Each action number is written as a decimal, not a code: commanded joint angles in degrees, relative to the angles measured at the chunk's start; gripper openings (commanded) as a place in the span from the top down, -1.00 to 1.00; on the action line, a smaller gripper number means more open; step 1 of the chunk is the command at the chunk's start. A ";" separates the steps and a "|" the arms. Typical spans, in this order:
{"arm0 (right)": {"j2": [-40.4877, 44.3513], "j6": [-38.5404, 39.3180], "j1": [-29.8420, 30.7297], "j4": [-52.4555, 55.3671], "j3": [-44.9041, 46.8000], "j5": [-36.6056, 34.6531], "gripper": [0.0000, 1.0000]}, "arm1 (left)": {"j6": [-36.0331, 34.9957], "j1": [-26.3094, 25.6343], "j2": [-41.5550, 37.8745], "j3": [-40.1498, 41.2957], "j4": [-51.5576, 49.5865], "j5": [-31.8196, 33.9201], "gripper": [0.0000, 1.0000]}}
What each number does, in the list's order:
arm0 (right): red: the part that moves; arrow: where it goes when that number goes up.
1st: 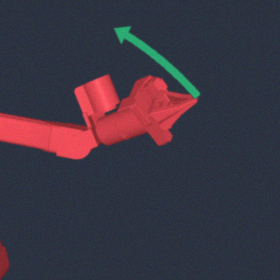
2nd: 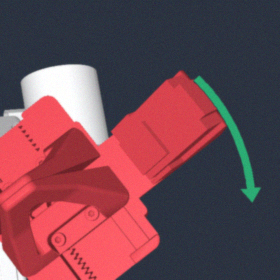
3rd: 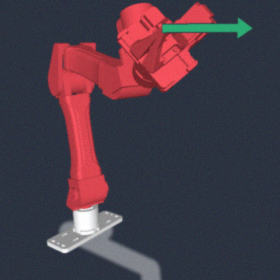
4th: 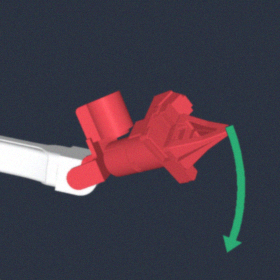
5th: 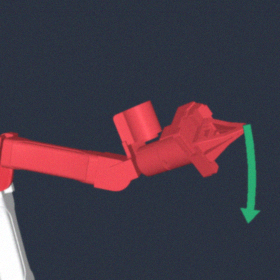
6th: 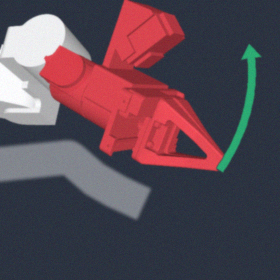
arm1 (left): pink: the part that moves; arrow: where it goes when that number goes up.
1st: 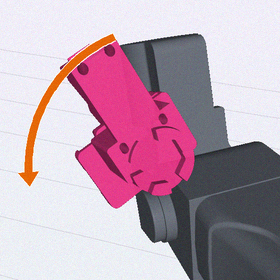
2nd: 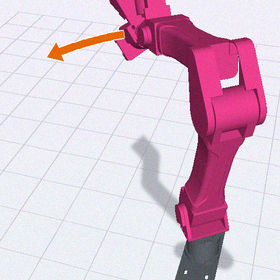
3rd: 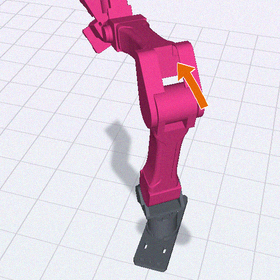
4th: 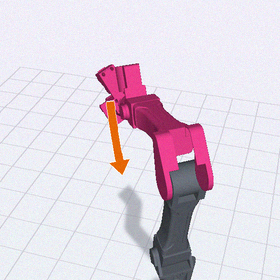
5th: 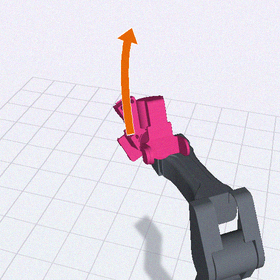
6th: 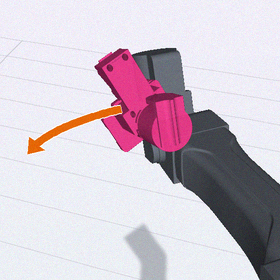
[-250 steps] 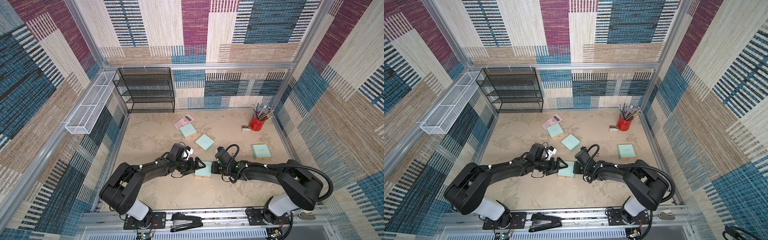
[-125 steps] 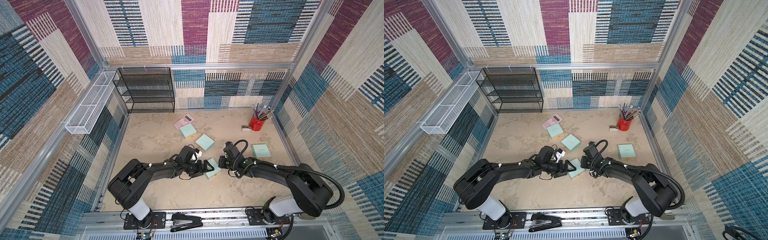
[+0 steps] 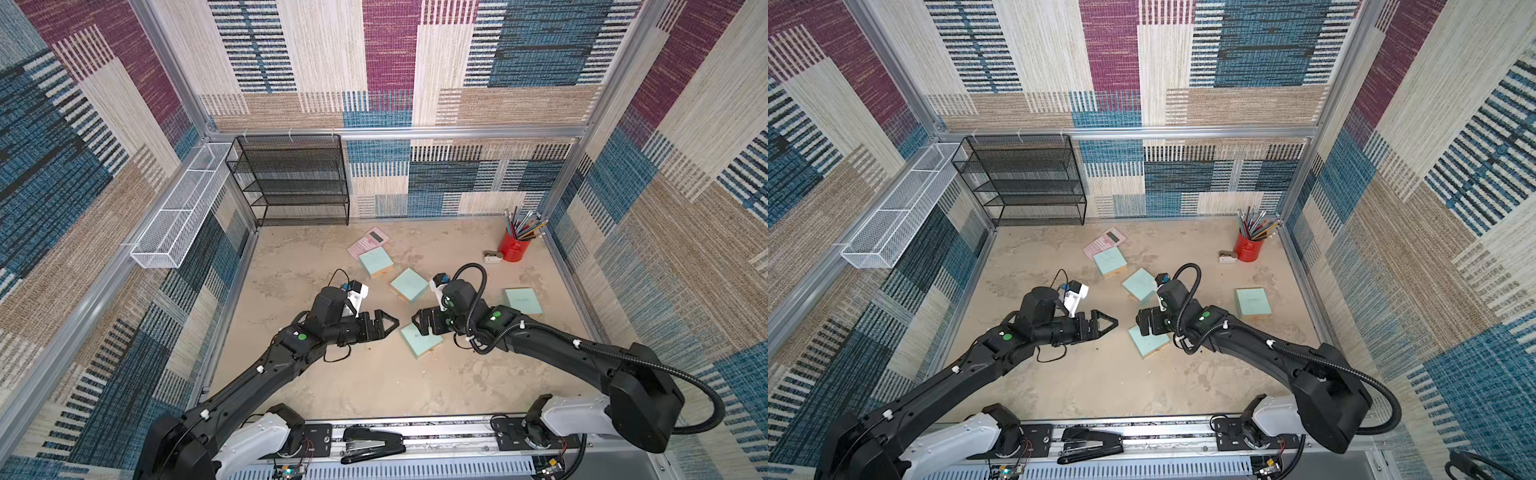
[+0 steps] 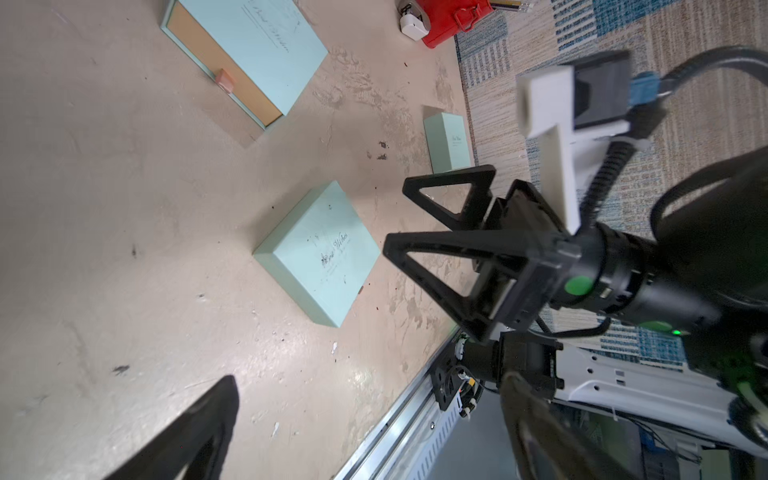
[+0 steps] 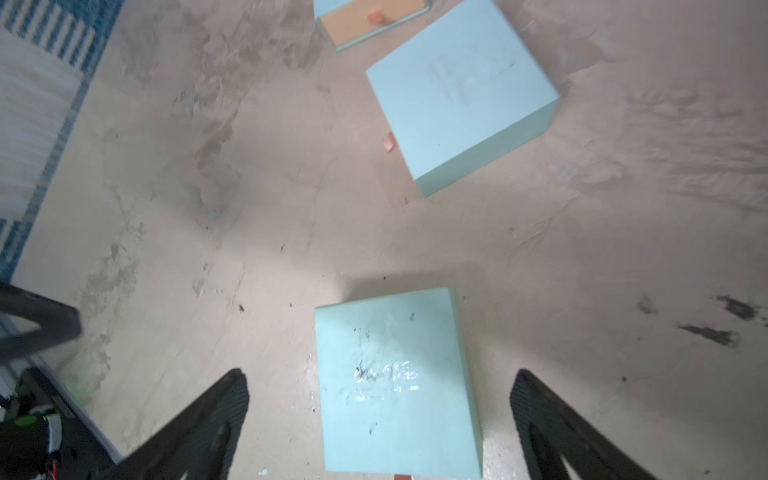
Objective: Take out the earrings from the drawer-style jewelry box
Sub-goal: Adjust the jewelry box at the center of the board, then pick up the jewelry box from the center of the board.
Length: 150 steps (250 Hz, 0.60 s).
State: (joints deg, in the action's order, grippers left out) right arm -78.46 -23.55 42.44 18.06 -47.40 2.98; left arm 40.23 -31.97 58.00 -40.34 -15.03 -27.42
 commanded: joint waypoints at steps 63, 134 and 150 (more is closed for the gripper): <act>-8.56 5.64 1.04 3.47 -3.89 -1.00 -0.99 | -10.52 2.14 -2.25 -4.23 -13.15 -1.04 -0.97; -13.21 6.29 2.69 5.15 -6.38 -1.01 -0.99 | -9.98 2.92 -1.76 -3.39 -11.65 -2.37 -0.97; -13.76 6.02 3.04 5.66 -6.97 -1.19 -0.99 | -9.92 3.04 -1.53 -3.27 -11.56 -2.40 -0.97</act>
State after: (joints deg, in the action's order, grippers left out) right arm -91.50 -17.93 44.95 23.00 -53.32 2.39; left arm 32.77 -29.19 56.18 -43.83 -26.63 -28.91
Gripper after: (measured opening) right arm 0.993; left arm 0.986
